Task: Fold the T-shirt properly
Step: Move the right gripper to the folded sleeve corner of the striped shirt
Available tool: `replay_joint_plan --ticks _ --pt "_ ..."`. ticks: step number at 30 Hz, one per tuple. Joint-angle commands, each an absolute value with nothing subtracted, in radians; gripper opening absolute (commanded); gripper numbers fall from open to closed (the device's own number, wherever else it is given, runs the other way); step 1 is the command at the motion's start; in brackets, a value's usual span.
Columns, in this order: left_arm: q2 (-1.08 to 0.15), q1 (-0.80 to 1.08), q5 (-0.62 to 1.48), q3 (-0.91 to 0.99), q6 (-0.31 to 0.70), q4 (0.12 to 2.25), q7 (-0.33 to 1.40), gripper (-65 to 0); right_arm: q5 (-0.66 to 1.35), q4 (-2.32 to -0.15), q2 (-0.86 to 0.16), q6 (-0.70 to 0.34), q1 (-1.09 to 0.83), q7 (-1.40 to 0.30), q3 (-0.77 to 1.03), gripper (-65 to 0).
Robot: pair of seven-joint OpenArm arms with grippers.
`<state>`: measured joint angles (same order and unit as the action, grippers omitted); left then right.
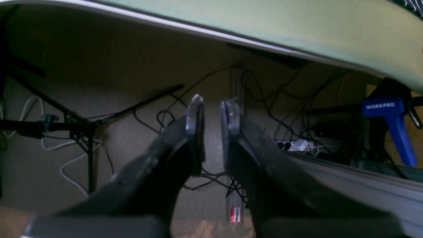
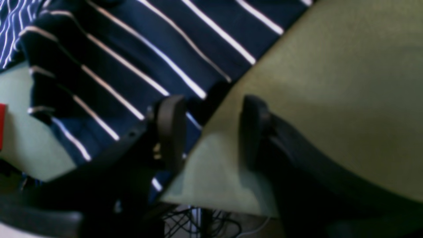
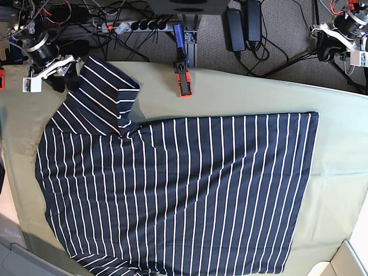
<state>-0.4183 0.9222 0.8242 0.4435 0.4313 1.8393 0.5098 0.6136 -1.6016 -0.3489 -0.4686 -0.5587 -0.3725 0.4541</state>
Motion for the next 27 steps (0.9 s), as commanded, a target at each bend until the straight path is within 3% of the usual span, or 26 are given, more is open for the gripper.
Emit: replay_joint_plan --ticks 1,11,18,27 --pt "-0.43 0.933 0.834 0.453 0.446 1.854 0.496 -52.0 0.64 -1.612 -0.362 -0.475 -0.56 -0.356 0.464 -36.8" --pt "-0.508 0.864 0.836 0.453 0.446 1.852 0.492 -51.7 0.654 -1.612 -0.268 -0.476 -0.535 -0.361 0.419 -36.8" --pt "-0.59 0.805 0.833 0.453 0.43 1.838 0.49 -46.6 0.651 -1.612 -0.213 -0.477 -0.504 -0.368 0.4 -36.8" --pt "-0.659 0.63 0.857 0.453 0.43 1.714 0.492 -46.6 0.628 -1.612 -0.162 -0.477 -0.505 -0.368 0.384 -37.1"
